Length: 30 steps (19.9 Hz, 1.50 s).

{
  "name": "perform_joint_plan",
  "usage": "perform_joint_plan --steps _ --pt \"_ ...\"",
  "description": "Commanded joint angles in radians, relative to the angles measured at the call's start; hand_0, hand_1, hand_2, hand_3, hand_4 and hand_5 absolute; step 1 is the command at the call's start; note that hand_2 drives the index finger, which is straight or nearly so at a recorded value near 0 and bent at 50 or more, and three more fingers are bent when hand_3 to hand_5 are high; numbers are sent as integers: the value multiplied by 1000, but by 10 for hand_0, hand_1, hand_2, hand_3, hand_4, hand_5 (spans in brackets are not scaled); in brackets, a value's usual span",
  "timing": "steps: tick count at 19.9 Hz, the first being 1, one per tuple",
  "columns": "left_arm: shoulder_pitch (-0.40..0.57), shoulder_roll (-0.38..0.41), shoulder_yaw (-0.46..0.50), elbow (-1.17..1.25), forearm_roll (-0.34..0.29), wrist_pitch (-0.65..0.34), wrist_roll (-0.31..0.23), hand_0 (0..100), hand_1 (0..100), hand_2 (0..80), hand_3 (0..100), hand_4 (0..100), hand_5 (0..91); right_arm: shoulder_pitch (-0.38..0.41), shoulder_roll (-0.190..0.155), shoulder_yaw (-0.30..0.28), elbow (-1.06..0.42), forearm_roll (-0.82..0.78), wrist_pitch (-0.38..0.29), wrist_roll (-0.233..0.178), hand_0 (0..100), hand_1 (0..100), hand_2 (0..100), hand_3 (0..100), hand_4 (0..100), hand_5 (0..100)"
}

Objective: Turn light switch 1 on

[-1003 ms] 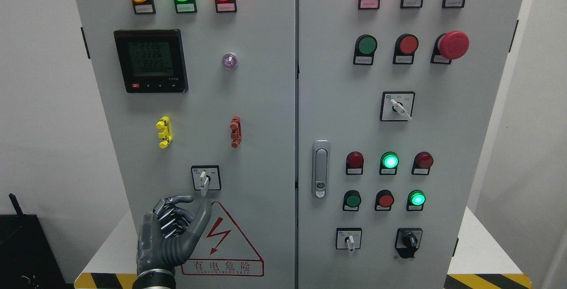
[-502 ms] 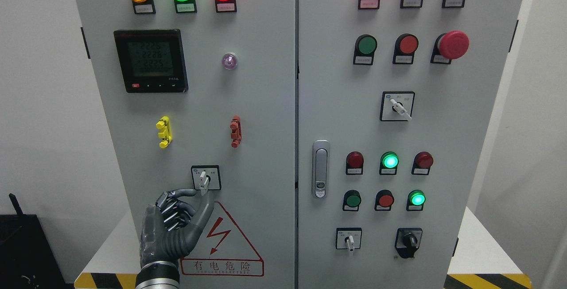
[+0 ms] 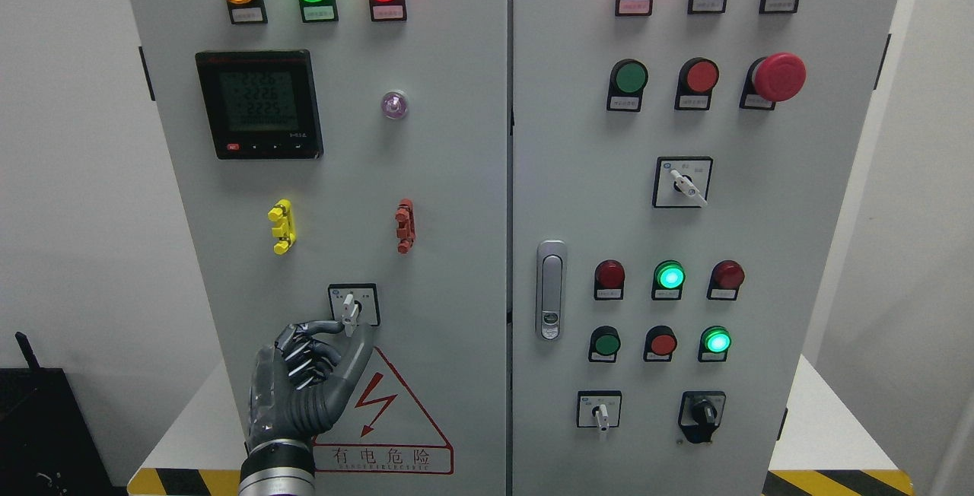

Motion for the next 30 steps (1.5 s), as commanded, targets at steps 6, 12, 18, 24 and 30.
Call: perform_joint_plan --steps 6,12,18,24,30 --pt "-17 -4 -1 25 -1 25 12 150 685 485 852 922 828 0 0 0 0 0 1 -1 307 0 0 0 0 0" --pt "-31 -8 -1 28 1 27 12 163 679 493 852 924 833 0 0 0 0 0 1 -1 307 0 0 0 0 0" --pt "-31 -8 2 28 1 28 12 176 676 498 856 926 834 0 0 0 0 0 1 -1 308 0 0 0 0 0" --pt "-36 -8 3 26 1 31 12 190 670 519 864 928 834 -1 0 0 0 0 1 -1 308 0 0 0 0 0" --pt "-37 -8 3 34 1 37 12 197 668 522 866 932 839 0 0 0 0 0 1 -1 308 0 0 0 0 0"
